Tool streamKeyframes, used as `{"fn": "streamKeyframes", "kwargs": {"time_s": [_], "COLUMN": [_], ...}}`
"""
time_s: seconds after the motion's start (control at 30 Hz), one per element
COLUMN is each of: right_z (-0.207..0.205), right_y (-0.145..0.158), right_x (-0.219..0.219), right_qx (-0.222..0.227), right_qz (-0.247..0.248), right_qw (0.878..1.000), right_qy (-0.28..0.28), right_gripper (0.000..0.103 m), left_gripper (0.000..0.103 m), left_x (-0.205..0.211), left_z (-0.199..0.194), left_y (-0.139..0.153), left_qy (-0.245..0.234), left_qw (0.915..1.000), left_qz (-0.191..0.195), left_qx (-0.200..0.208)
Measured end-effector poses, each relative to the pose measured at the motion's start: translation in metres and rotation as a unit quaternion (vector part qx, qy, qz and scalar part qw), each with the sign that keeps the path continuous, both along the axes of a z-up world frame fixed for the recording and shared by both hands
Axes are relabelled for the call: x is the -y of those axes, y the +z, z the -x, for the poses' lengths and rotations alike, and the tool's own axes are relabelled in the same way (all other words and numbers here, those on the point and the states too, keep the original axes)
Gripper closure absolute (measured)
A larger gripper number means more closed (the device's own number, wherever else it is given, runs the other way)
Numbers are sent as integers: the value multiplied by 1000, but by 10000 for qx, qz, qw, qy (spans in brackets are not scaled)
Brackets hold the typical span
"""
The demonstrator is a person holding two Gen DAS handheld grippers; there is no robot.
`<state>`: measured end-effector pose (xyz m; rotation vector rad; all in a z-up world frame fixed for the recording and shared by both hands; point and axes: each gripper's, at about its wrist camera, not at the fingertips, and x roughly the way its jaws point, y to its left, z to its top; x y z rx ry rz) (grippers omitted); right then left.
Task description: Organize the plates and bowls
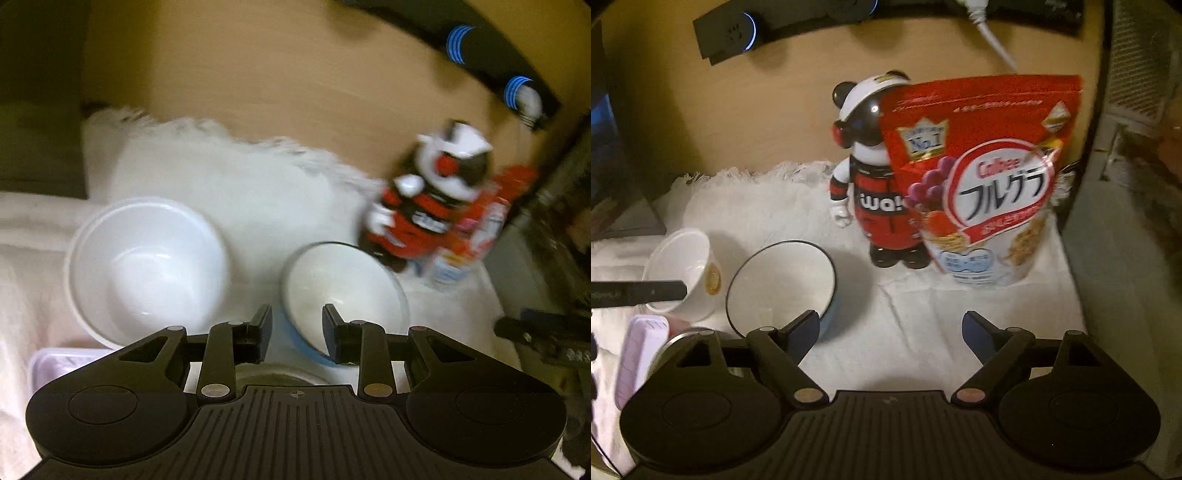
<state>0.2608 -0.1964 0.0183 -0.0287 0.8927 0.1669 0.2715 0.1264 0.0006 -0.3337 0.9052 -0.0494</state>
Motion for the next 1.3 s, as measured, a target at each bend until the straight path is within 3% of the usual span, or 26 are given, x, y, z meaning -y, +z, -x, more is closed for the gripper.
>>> {"fn": "streamKeyframes", "kwargs": {"time_s": [0.13, 0.2, 0.3, 0.43, 0.7, 0.83, 0.9, 1.0, 1.13, 1.3], "right_z": [-21, -32, -51, -72, -100, -106, -106, -105, -101, -89], "right_y": [-20, -33, -51, -70, -109, -125, -129, -124, -111, -100], "right_x": [-27, -39, -50, -56, -59, -61, -63, -64, -61, -41], "right_qx": [-412, -545, -740, -838, -1424, -1777, -1874, -1815, -1677, -1528], "right_qz": [-33, -27, -81, -50, -286, -509, -598, -657, -516, -346], "right_qw": [9989, 9983, 9972, 9964, 9890, 9827, 9805, 9812, 9844, 9876], "right_qy": [233, 209, 67, -137, -273, -140, -45, 79, 150, 38], "right_gripper": [20, 26, 37, 38, 49, 63, 71, 75, 76, 75], "left_gripper": [71, 71, 71, 70, 72, 74, 72, 67, 66, 66], "left_x": [-14, -12, -2, 8, 20, 28, 32, 37, 38, 54], "left_z": [-26, -38, -56, -73, -99, -107, -110, -112, -112, -109], "left_y": [-14, -21, -33, -47, -77, -87, -92, -95, -93, -91], "left_qy": [7, -65, -203, -304, -570, -761, -858, -914, -873, -1158], "left_qw": [9995, 9992, 9984, 9962, 9909, 9886, 9871, 9857, 9856, 9811], "left_qz": [183, 188, -59, -417, -523, -478, -452, -540, -347, -59], "left_qx": [-258, -352, -524, -697, -1101, -1208, -1275, -1309, -1406, -1549]}}
